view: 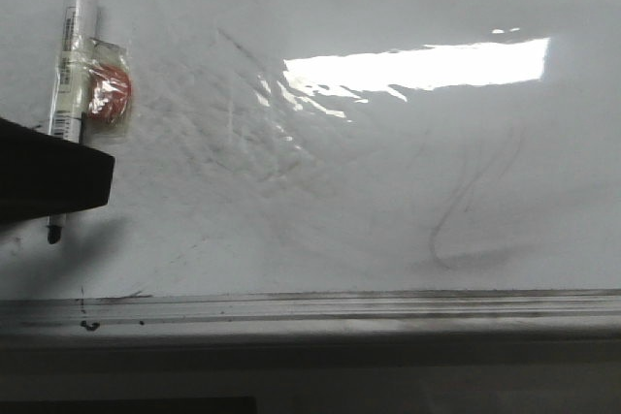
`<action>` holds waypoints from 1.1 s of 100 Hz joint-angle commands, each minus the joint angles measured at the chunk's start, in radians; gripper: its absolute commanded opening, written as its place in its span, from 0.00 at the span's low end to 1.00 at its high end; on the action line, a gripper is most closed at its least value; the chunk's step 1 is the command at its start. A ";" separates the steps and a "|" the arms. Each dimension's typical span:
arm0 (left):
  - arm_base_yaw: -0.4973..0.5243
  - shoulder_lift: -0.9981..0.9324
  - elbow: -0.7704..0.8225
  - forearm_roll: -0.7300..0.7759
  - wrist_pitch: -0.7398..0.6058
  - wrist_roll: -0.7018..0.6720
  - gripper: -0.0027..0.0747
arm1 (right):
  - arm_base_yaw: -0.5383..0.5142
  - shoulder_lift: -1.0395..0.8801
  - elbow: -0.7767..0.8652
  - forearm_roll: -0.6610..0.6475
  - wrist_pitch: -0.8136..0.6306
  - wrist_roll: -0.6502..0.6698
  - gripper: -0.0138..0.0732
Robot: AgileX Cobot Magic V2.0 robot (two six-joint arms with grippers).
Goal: Write number 9 on whiteboard
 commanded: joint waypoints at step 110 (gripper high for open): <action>-0.207 -0.104 -0.028 0.641 0.030 0.001 0.01 | 0.987 0.537 -0.404 0.071 -0.239 -0.089 0.59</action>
